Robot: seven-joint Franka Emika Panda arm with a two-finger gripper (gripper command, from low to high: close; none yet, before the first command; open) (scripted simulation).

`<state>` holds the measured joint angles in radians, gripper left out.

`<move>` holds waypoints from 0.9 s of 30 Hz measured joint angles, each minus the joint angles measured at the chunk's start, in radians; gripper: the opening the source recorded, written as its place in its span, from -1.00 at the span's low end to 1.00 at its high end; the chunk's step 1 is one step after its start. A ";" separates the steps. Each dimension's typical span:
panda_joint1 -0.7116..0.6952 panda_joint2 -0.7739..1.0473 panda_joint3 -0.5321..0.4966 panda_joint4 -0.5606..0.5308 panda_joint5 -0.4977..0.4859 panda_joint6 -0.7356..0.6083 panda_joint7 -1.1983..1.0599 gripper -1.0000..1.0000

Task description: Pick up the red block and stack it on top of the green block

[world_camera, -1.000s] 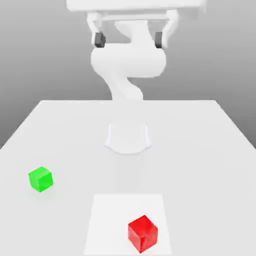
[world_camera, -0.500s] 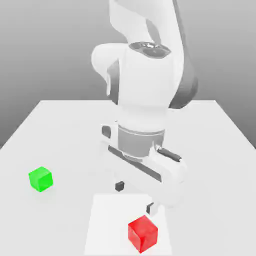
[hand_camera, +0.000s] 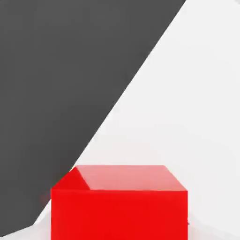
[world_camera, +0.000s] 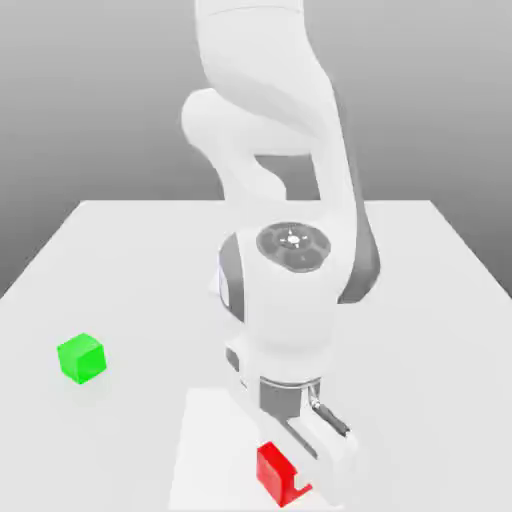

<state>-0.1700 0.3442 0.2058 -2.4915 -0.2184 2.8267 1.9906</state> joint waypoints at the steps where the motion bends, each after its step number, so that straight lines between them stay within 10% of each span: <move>1: -0.010 -0.030 0.014 -0.005 0.021 -0.024 -0.015 -1.00; 19: -0.522 -0.477 -0.293 -0.315 0.156 -0.155 -0.159 -1.00; 26: -0.555 -0.307 -0.319 -0.336 0.236 0.039 -0.219 -1.00; 27: -0.554 -0.279 -0.316 -0.335 0.247 0.066 -0.227 1.00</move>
<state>-0.7242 0.0650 -0.1101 -2.8260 0.0290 2.8924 1.7636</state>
